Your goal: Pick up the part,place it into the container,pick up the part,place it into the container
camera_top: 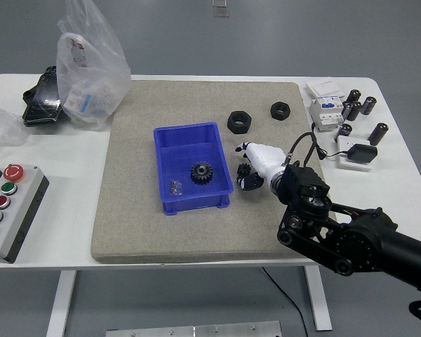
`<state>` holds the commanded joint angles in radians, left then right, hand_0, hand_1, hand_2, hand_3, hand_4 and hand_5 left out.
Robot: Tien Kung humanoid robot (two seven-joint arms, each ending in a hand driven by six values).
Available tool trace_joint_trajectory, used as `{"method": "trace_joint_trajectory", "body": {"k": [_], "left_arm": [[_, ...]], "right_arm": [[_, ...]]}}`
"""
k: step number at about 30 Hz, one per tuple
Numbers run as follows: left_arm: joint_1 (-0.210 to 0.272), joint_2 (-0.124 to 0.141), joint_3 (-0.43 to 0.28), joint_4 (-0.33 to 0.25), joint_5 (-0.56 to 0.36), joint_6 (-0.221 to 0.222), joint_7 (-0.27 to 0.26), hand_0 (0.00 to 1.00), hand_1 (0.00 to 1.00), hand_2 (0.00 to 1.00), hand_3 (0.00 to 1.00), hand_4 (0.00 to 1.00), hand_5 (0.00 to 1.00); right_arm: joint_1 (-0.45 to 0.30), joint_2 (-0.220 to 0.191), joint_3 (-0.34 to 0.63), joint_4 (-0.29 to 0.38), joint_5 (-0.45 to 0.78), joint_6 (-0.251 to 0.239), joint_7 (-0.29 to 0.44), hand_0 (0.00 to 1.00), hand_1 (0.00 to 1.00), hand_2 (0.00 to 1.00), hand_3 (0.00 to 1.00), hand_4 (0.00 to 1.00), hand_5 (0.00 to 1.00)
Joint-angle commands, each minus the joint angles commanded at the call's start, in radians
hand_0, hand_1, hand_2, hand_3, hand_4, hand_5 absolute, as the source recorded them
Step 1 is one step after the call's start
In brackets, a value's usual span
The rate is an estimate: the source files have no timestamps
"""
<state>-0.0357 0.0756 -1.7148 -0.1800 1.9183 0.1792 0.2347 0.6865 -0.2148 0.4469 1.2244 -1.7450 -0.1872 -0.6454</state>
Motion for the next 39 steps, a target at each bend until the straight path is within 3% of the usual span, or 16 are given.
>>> {"method": "trace_joint_trajectory", "body": {"k": [5,6,11,12,27,36,37,39], "left_arm": [[0.000,-0.001,-0.001,0.000,0.000,0.000,0.000,0.693,0.545,0.536,0.624,0.542,0.064],[0.000,-0.001,0.000,0.000,0.000,0.000,0.000,0.693,0.546,0.537,0.625,0.541,0.062],[0.001,-0.003,-0.002,0.000,0.000,-0.001,0.000,0.693,0.546,0.537,0.625,0.541,0.062],[0.001,-0.003,-0.002,0.000,0.001,-0.001,0.000,0.693,0.546,0.537,0.625,0.540,0.062],[0.003,-0.003,-0.006,0.000,-0.001,0.002,-0.004,0.693,0.546,0.538,0.625,0.540,0.061],[0.003,-0.005,-0.005,0.000,-0.002,0.002,-0.004,0.693,0.546,0.538,0.626,0.540,0.061],[0.003,-0.004,-0.006,0.000,-0.001,0.002,-0.004,0.692,0.546,0.539,0.626,0.540,0.060],[0.004,-0.004,-0.006,0.000,0.001,0.002,-0.002,0.692,0.546,0.539,0.626,0.540,0.060]], "right_arm": [[0.004,0.011,-0.014,-0.007,0.002,-0.020,0.000,0.233,0.572,0.641,0.694,0.607,0.077],[0.005,0.012,-0.016,-0.007,0.002,-0.024,0.000,0.219,0.556,0.548,0.643,0.622,0.002],[0.005,0.014,-0.022,-0.009,0.010,-0.041,0.000,0.219,0.556,0.548,0.643,0.622,0.002],[0.005,0.013,-0.022,-0.009,0.010,-0.043,0.000,0.208,0.543,0.489,0.578,0.644,0.002],[-0.010,-0.036,0.101,0.002,-0.082,-0.042,0.000,0.199,0.539,0.469,0.569,0.668,0.002],[-0.009,-0.039,0.102,0.000,-0.065,-0.036,0.000,0.201,0.541,0.471,0.566,0.659,0.002],[-0.006,-0.038,0.096,0.001,-0.056,-0.028,0.000,0.199,0.560,0.661,0.676,0.619,0.027],[0.004,-0.034,0.079,0.001,-0.037,-0.008,0.000,0.199,0.560,0.661,0.676,0.619,0.027]]}}
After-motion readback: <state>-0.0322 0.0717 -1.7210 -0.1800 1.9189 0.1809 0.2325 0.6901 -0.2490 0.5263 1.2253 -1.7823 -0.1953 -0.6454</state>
